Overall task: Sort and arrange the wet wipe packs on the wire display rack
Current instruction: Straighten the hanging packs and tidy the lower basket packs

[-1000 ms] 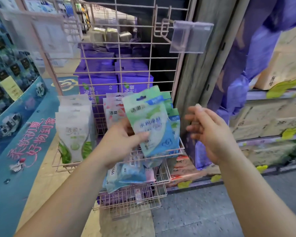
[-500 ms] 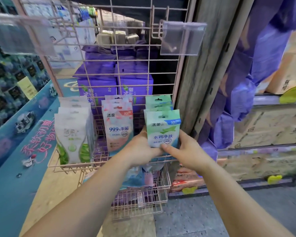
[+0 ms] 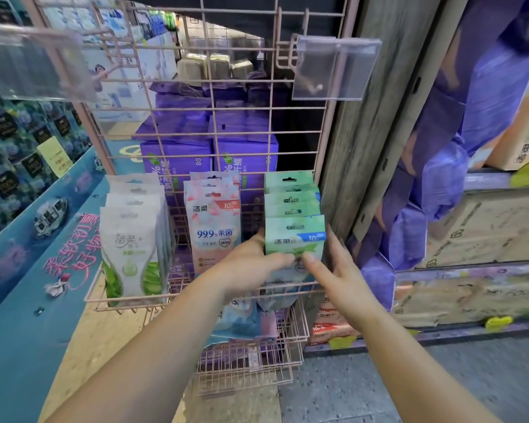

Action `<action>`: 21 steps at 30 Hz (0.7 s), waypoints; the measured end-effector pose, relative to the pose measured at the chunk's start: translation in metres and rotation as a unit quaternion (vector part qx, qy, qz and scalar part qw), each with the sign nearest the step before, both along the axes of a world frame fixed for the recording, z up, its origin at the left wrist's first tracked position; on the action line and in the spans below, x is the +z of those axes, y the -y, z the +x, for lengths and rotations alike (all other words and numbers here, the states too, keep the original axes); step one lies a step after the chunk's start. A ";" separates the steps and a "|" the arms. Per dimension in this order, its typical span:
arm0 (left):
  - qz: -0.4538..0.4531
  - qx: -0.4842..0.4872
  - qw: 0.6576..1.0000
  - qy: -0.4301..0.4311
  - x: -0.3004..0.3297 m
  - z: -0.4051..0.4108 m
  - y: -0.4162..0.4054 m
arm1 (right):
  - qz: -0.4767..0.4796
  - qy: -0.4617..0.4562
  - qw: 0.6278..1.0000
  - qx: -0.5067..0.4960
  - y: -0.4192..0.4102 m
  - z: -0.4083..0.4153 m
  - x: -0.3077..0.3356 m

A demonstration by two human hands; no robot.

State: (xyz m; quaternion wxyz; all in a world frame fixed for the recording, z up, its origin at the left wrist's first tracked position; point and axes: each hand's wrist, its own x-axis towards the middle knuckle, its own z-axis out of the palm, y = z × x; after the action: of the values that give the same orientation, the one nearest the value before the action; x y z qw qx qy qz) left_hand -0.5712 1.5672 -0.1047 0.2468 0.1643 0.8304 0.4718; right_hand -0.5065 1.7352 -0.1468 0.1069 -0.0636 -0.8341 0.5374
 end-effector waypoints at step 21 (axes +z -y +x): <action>0.030 0.080 0.993 -0.087 0.017 0.030 0.069 | -0.248 0.059 0.910 -0.327 0.017 0.035 -0.051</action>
State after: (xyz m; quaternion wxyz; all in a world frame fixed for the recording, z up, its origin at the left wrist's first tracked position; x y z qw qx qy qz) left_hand -0.5416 1.4980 -0.0874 0.1304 0.1451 0.8444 0.4989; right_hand -0.4719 1.7181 -0.1977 0.2076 -0.3889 -0.6114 0.6572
